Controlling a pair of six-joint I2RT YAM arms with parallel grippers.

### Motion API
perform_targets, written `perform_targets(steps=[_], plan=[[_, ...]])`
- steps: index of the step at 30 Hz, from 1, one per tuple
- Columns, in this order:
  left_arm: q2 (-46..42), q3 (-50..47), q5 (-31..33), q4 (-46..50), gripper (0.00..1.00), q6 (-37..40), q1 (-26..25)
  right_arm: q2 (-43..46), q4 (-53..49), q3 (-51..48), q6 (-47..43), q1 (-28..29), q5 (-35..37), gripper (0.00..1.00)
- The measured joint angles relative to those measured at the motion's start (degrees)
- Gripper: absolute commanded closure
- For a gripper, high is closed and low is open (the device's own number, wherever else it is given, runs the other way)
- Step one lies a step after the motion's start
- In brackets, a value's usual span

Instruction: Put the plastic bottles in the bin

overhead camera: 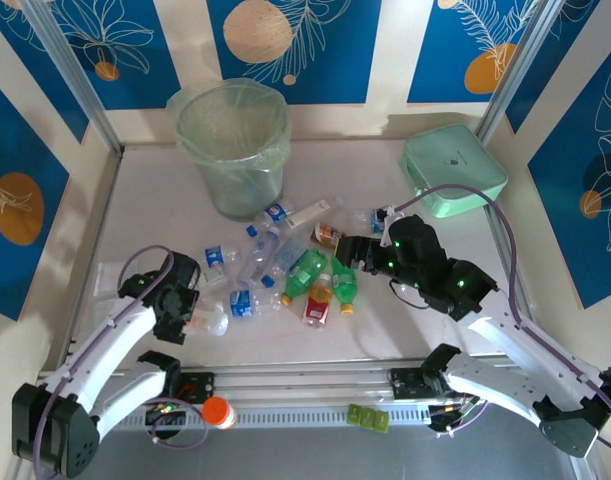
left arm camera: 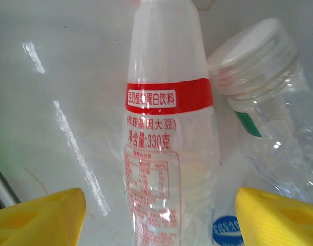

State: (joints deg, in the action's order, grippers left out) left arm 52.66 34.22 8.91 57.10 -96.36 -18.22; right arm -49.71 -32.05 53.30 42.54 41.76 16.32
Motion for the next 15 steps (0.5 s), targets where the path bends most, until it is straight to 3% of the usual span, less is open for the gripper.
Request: perform_targets(steps=[9,15], plan=[[3.08,-5.51,-1.05,-6.25,0.30,0.22,0.00,-0.13,0.31,-0.68,0.79,0.00,0.02,0.20],[3.65,-6.86,-0.96,-9.05,0.45,1.03,0.15,-0.92,0.33,-0.70,1.07,0.02,0.00,0.20]])
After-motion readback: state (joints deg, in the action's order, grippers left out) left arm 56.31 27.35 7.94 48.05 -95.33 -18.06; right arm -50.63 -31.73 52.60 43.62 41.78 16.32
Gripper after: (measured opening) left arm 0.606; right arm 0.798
